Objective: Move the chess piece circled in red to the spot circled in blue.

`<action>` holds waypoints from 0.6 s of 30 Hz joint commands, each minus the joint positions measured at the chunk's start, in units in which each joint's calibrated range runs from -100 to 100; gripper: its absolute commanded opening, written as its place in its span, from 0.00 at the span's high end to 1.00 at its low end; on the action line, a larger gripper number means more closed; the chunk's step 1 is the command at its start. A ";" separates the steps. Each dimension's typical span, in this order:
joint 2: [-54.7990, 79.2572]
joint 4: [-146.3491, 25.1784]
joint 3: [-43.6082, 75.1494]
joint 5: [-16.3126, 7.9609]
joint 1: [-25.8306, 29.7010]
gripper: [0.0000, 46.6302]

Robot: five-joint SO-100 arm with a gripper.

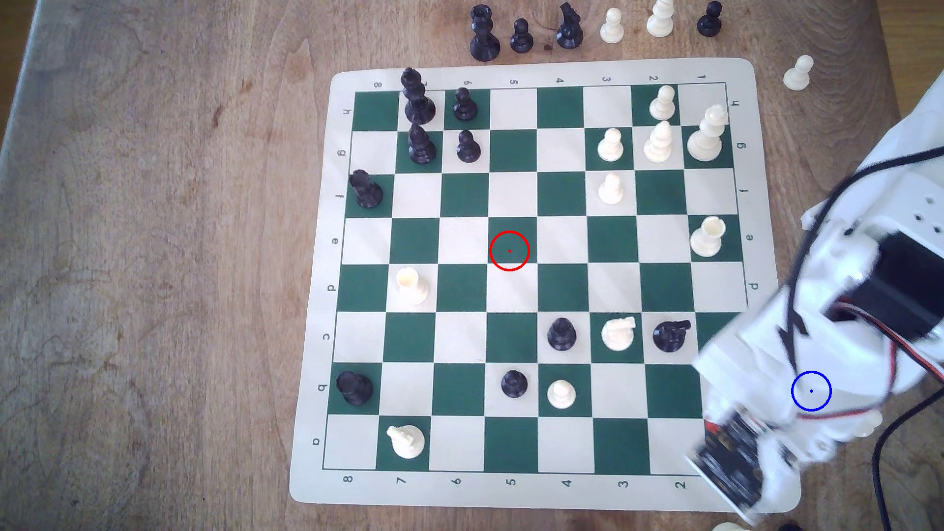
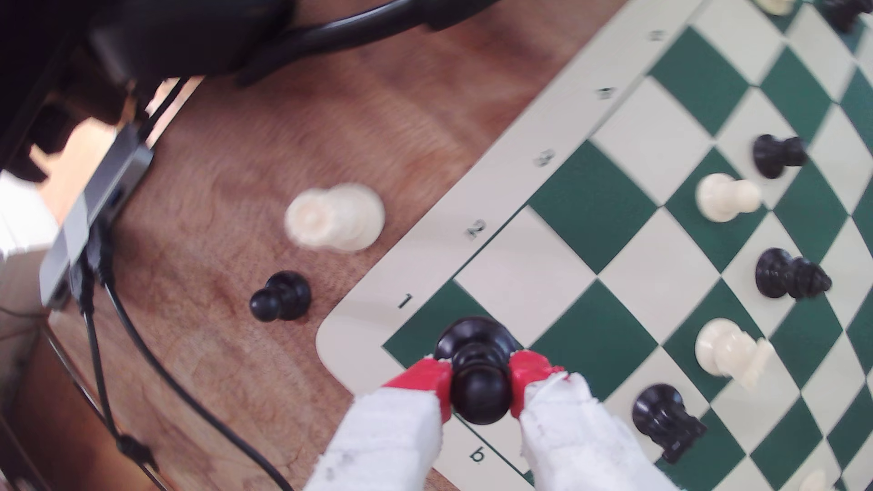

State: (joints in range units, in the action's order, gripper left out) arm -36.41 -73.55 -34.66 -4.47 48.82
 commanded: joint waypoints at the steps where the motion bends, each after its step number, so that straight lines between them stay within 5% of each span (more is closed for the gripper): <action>1: -3.32 0.00 0.75 0.73 6.99 0.99; 5: -3.15 0.57 -2.88 1.66 12.78 0.99; 18: -0.10 2.46 -12.76 4.49 16.84 0.99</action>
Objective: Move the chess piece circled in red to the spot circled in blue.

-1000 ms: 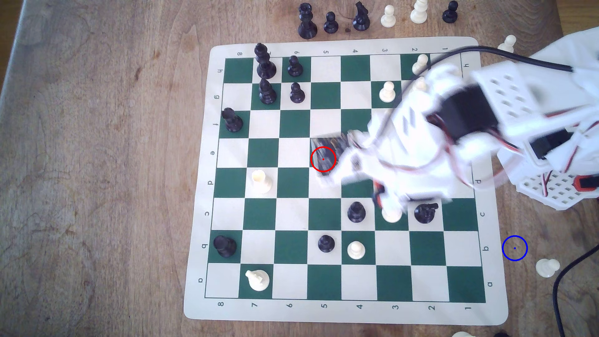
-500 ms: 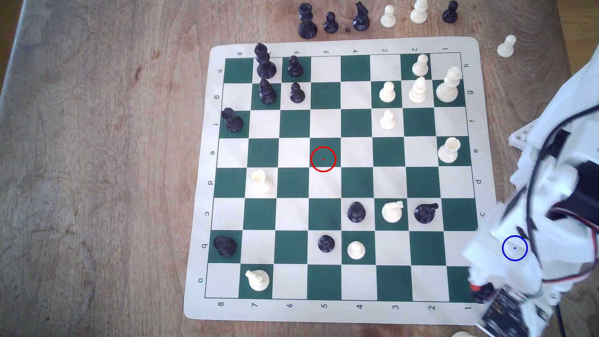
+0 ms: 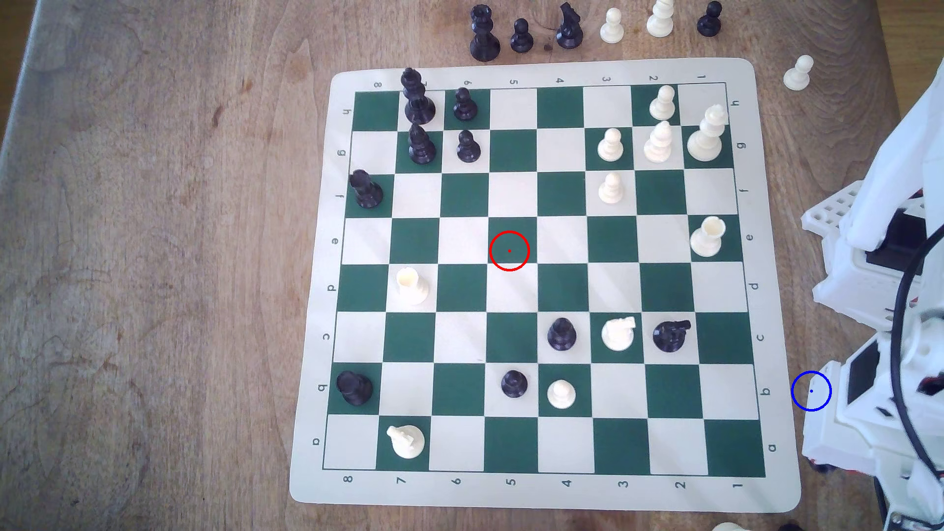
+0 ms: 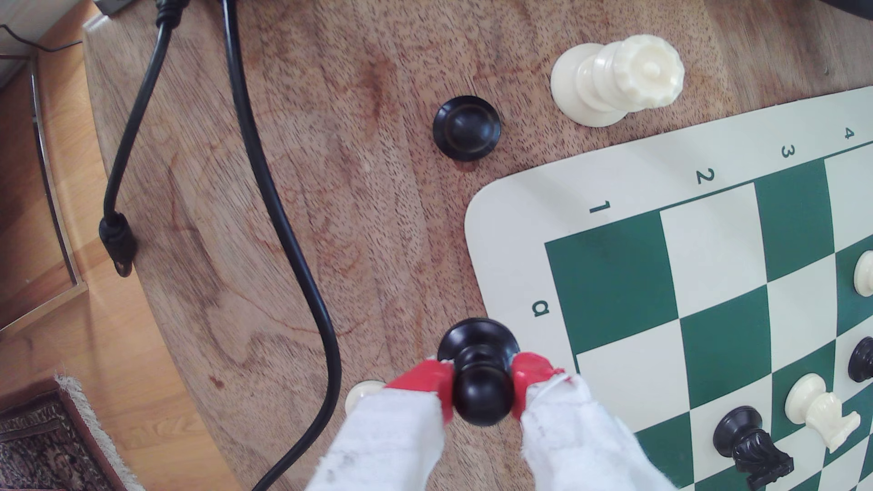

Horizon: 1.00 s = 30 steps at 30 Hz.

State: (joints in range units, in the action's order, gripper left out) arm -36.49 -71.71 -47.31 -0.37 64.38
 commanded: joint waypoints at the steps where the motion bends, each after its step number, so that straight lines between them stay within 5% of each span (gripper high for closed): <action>1: 0.24 0.46 -0.47 0.54 1.52 0.99; 30: -9.69 3.90 -16.42 3.13 -0.52 0.99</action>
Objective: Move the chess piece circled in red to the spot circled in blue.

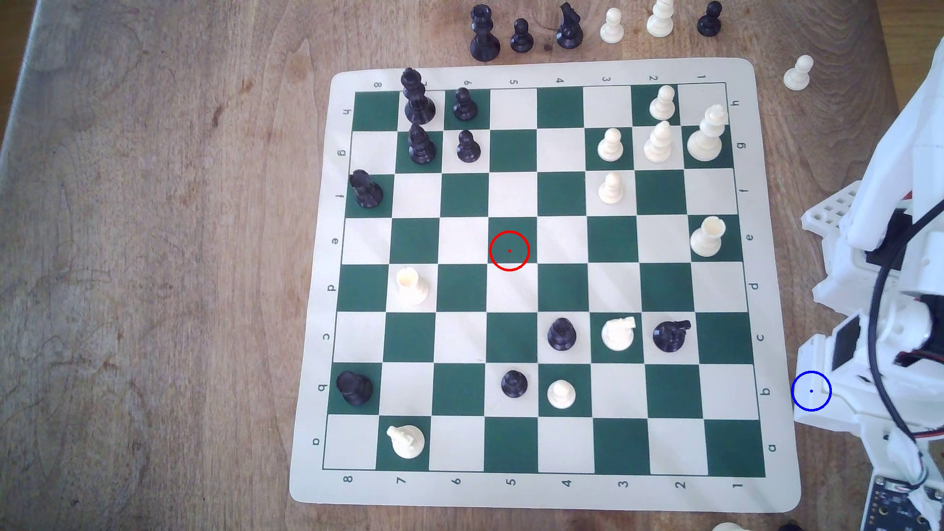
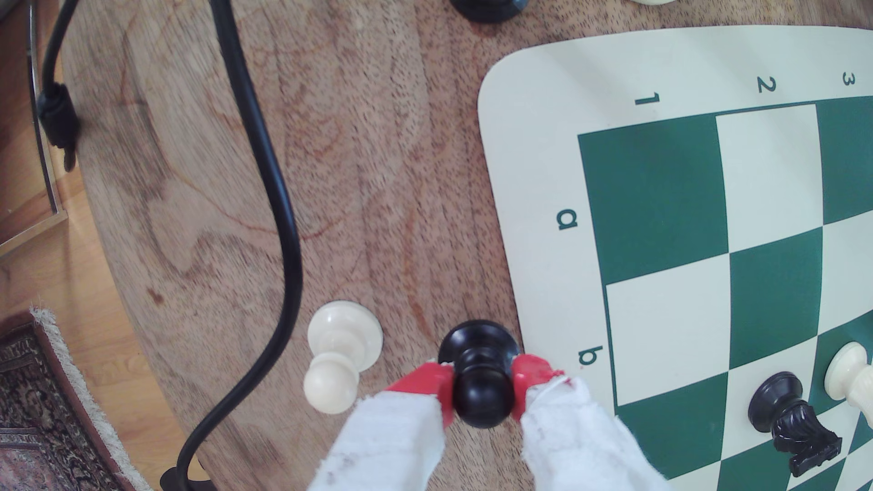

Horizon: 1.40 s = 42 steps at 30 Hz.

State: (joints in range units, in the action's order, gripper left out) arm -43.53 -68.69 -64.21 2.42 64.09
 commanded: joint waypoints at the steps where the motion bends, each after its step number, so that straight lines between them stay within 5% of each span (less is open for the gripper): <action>1: -2.82 0.87 0.02 0.49 -0.46 0.99; 22: -3.67 1.77 -4.87 0.83 -1.24 0.99; 27: -3.42 1.69 -4.87 0.49 -1.24 0.79; 42: -3.50 -0.77 -2.24 0.34 -2.26 0.74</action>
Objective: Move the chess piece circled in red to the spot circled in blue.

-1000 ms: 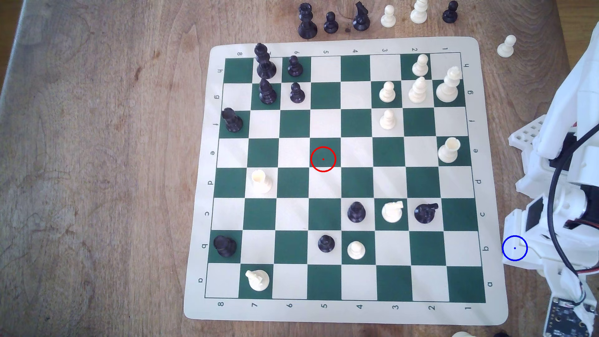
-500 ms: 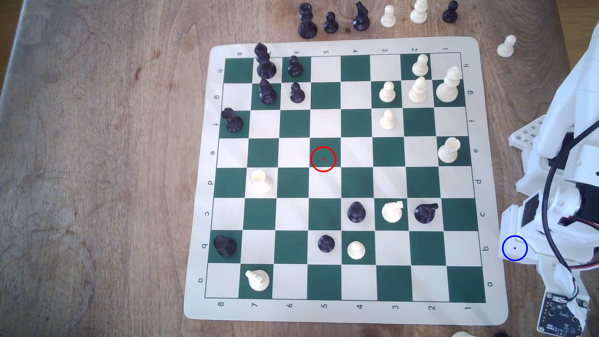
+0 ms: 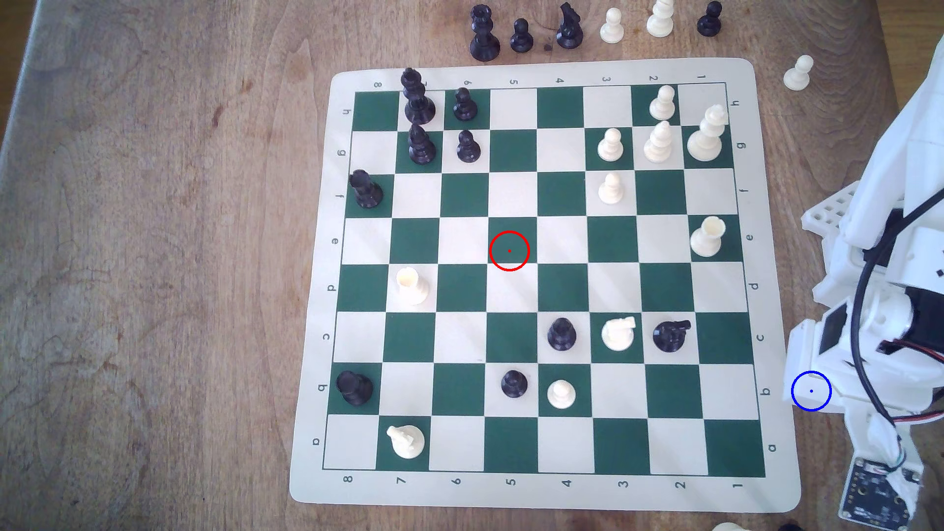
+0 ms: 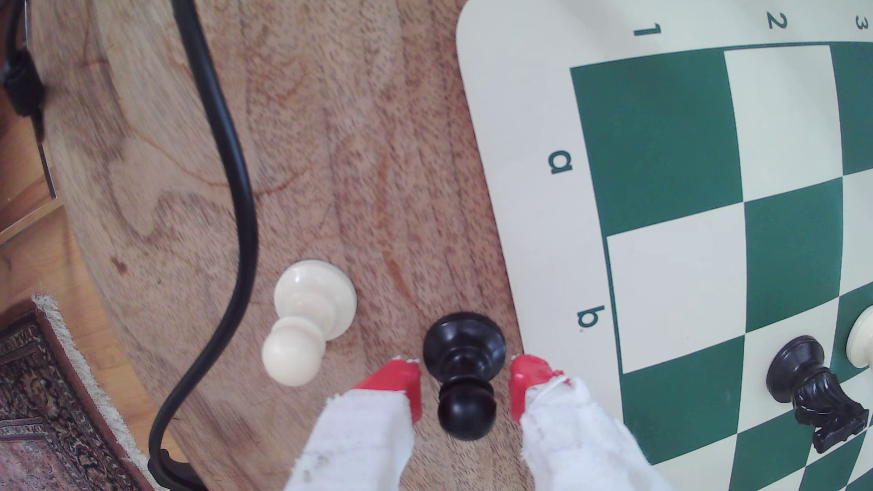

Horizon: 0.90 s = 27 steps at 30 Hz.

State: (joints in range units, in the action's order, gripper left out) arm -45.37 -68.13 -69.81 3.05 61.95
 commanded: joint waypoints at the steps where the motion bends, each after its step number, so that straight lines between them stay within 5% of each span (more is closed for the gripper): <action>1: -1.74 -1.49 3.81 -0.29 -0.43 0.74; 15: -2.08 -15.98 21.95 -0.34 -2.54 0.73; 22: -5.99 -17.21 33.91 4.15 -21.55 0.74; 27: -7.60 -4.27 27.38 5.27 -33.59 0.89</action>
State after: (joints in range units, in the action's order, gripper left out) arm -50.82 -82.23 -41.71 7.20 37.76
